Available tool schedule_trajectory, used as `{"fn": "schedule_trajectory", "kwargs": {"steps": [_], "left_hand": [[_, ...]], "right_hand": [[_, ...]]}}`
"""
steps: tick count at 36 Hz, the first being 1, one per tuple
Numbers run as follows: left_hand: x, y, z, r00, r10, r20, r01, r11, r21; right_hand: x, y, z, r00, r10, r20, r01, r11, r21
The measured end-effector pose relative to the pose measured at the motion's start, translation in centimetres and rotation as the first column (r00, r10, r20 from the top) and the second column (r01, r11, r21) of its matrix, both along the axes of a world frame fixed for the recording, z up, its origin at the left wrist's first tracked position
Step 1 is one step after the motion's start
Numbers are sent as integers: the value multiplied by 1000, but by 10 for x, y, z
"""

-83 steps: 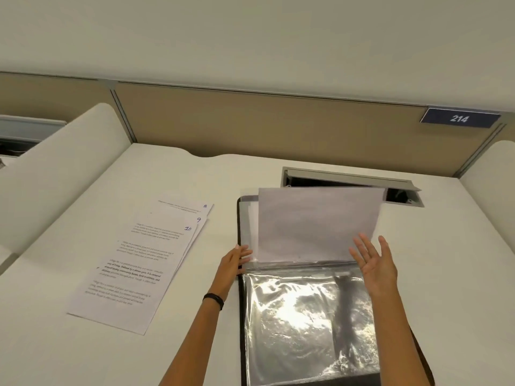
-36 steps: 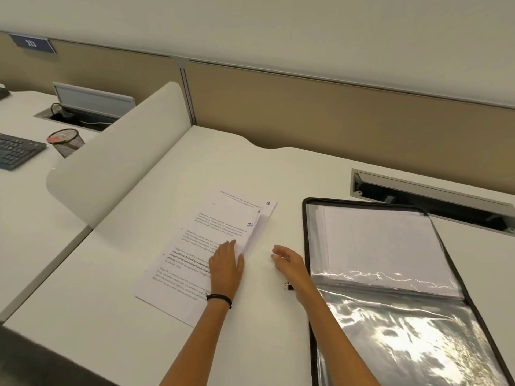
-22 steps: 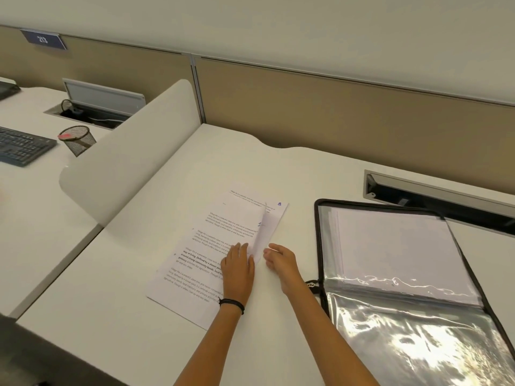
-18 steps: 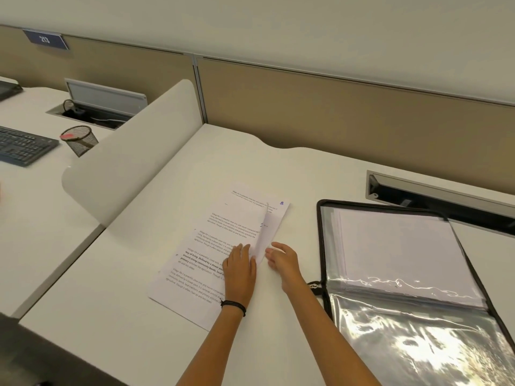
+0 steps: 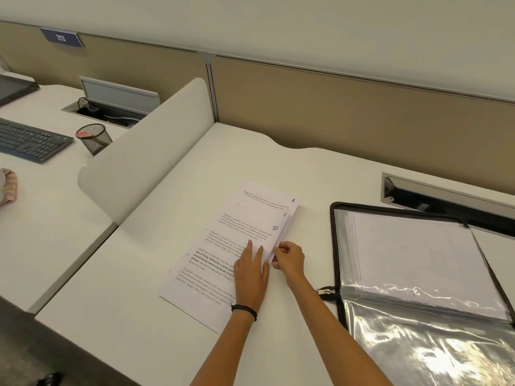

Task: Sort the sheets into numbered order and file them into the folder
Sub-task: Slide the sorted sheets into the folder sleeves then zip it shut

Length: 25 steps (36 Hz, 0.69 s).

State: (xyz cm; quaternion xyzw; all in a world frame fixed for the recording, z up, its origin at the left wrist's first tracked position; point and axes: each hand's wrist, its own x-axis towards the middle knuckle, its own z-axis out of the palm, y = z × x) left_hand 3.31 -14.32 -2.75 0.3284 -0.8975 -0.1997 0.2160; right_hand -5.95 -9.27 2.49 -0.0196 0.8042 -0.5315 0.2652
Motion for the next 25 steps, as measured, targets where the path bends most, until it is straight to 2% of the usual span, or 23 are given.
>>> {"fn": "schedule_trajectory", "kwargs": {"steps": [9, 15, 19, 22, 25], "left_hand": [[5, -7, -3, 998, -21, 65, 26, 997, -72], [5, -8, 1, 988, -42, 147, 44, 999, -11], [4, -8, 0, 993, -35, 114, 30, 999, 38], [4, -5, 6, 989, -23, 146, 3, 991, 137], [2, -3, 13, 986, -22, 166, -4, 988, 155]], "right_hand": [[-2, 3, 3, 996, 29, -86, -23, 997, 71], [-6, 19, 7, 989, 8, -147, 5, 996, 93], [-11, 39, 13, 984, -38, -176, 50, 997, 66], [-12, 56, 18, 978, -96, -183, 103, 994, 30], [-12, 74, 21, 970, -140, -199, 147, 989, 19]]}}
